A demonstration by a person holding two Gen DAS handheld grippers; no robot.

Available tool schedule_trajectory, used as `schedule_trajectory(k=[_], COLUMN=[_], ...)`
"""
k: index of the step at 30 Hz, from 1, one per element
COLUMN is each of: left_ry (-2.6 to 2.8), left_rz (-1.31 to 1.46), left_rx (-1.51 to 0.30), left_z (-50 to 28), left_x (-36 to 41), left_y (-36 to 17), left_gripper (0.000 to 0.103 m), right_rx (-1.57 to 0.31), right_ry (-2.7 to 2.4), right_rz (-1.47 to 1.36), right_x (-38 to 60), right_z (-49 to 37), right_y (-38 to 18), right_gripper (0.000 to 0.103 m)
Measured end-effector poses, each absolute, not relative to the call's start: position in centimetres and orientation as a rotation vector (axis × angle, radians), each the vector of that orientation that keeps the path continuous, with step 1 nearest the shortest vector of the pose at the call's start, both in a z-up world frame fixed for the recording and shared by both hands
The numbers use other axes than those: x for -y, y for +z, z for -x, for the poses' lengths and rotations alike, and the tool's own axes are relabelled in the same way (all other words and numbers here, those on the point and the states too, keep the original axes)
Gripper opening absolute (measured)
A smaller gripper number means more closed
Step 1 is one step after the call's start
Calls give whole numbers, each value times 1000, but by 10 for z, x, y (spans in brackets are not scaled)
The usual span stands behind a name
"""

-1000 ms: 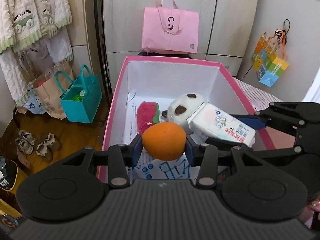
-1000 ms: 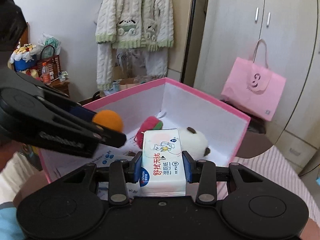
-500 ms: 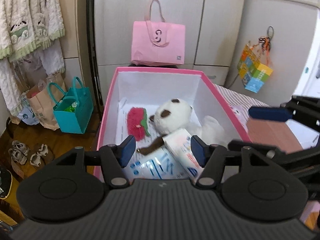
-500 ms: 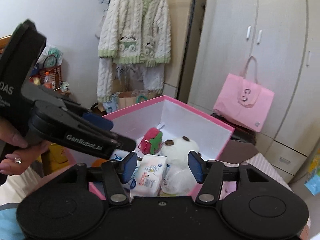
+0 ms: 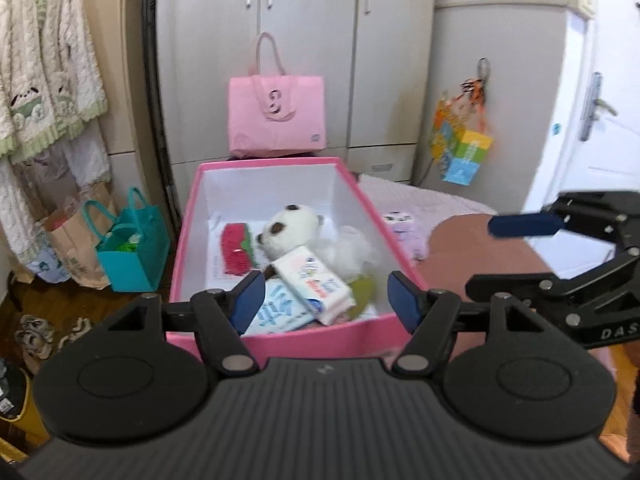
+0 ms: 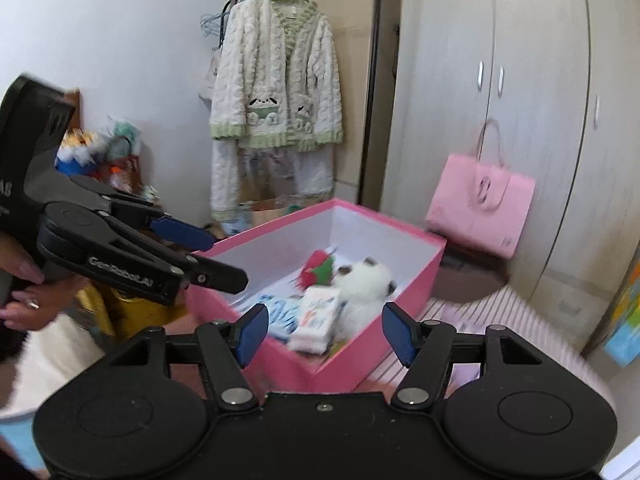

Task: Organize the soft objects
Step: 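Move the left gripper to the lilac plush doll on the bed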

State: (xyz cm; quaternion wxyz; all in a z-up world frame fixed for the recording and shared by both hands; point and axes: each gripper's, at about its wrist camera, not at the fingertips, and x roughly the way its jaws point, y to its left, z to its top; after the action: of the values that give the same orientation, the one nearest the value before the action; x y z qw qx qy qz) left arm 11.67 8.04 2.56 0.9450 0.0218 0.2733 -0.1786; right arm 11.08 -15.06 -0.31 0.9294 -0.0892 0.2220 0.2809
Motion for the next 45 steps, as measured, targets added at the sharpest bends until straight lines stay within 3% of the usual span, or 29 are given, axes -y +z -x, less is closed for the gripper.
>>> schedule_trajectory(k=[4, 8, 11, 13, 28, 34, 38, 45], left_ry=[-374, -414, -463, -488, -516, -435, -294, -313], left_rz=[-78, -74, -87, -98, -63, -11, -75, 53], left_rx=[-529, -525, -532, -537, -604, -646, -579, -717], left_z=[-100, -92, -90, -89, -158, -201, -213, -267], left_x=[-67, -48, -29, -14, 95, 118, 132, 143], left_y=[32, 35, 33, 30, 3, -21, -32, -50], left_gripper=[67, 69, 69, 75, 78, 75, 74, 58], right_rx=[-472, -469, -456, -460, -467, -507, -519, -547], right_ry=[575, 633, 638, 618, 495, 560, 598, 672], right_rz=[118, 106, 67, 54, 236, 232, 228, 223], right_x=[178, 207, 230, 243, 272, 276, 278, 270], right_z=[-96, -83, -76, -76, -133, -184, -220, -275], right_y=[-9, -14, -19, -22, -49, -63, -80, -112], right_gripper=[68, 78, 80, 80, 86, 85, 85, 85])
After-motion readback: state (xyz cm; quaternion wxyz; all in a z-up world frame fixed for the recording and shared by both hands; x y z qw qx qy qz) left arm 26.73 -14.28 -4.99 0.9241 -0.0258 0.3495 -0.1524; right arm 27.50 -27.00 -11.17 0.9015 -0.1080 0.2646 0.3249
